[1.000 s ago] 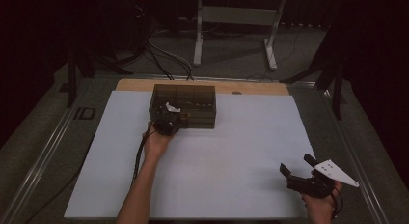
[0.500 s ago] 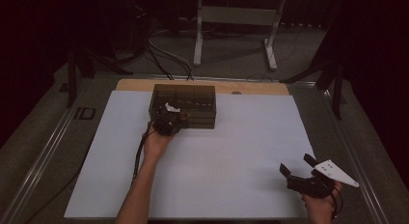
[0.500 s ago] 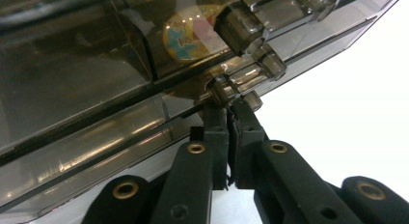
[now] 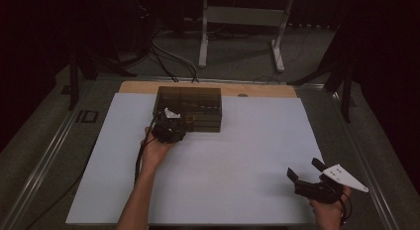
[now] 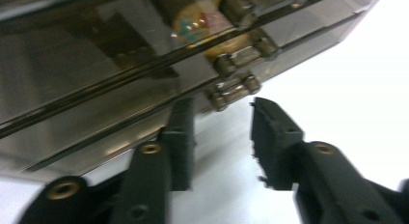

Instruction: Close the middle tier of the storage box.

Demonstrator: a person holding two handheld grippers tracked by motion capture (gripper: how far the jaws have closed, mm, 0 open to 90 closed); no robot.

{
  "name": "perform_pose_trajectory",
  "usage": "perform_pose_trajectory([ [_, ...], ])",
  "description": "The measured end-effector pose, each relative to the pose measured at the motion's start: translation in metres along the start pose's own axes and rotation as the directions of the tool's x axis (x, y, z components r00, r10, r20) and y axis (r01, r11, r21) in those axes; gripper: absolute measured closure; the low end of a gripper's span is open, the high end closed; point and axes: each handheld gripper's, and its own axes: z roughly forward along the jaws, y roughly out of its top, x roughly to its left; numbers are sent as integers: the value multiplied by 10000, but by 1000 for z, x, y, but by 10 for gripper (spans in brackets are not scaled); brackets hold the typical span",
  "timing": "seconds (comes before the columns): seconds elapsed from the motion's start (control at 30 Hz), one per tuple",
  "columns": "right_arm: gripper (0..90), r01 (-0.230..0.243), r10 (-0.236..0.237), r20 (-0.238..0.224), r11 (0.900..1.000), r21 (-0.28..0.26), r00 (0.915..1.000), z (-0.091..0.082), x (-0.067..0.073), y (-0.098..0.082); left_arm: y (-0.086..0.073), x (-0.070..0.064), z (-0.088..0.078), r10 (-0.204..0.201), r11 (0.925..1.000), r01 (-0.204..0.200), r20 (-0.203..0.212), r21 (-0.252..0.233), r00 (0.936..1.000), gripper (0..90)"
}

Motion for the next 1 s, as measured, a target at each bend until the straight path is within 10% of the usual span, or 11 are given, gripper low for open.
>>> perform_pose_trajectory([
  [0.53,0,-16,16,-13,10000,1,10000,0,0,0,-9,2,-40,-316,9886,337,164,-1465,9994,17],
  [1.0,0,33,-33,-54,10000,38,10000,1,1,0,-28,5,-75,-110,9659,105,-7,-2588,9999,7],
])
